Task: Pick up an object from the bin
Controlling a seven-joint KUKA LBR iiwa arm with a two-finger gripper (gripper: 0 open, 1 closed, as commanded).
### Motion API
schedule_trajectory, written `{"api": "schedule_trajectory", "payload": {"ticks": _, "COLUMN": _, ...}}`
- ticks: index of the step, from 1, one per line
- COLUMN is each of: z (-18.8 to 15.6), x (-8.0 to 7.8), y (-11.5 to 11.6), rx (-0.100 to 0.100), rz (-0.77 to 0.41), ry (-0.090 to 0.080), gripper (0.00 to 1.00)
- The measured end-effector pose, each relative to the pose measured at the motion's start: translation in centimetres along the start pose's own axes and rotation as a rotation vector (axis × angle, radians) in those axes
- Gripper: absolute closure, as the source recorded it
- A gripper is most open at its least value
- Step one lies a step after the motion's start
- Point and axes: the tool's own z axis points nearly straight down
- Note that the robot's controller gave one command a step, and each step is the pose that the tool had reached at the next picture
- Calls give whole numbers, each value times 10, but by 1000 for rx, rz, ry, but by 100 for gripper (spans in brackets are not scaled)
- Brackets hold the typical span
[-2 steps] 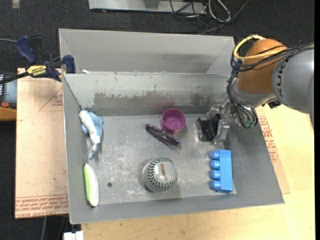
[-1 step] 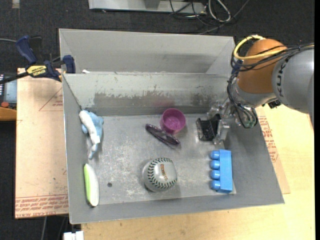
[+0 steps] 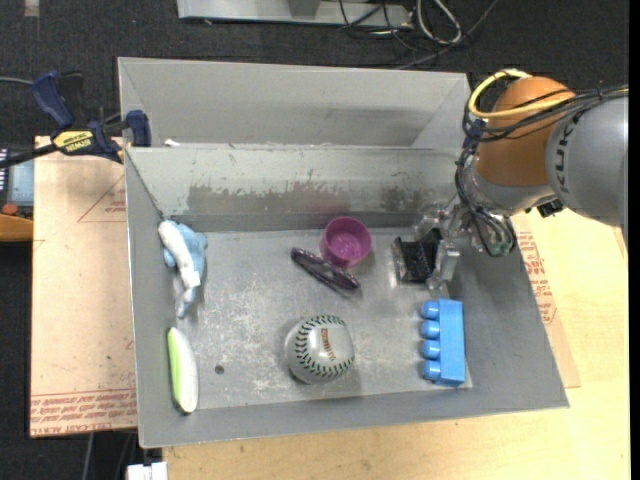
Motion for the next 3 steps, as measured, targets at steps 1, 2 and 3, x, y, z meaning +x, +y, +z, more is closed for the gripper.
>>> {"api": "schedule_trajectory", "payload": {"ticks": 1, "z": -16, "x": 1, "y": 1, "rx": -1, "rz": 0, "ry": 4, "gripper": 100}}
{"api": "schedule_trajectory", "payload": {"ticks": 2, "z": -38, "x": -1, "y": 1, "rx": 0, "rz": 0, "ry": -3, "gripper": 100}}
{"api": "schedule_trajectory", "payload": {"ticks": 3, "z": -46, "x": -1, "y": 0, "rx": 0, "rz": 0, "ry": -6, "gripper": 100}}
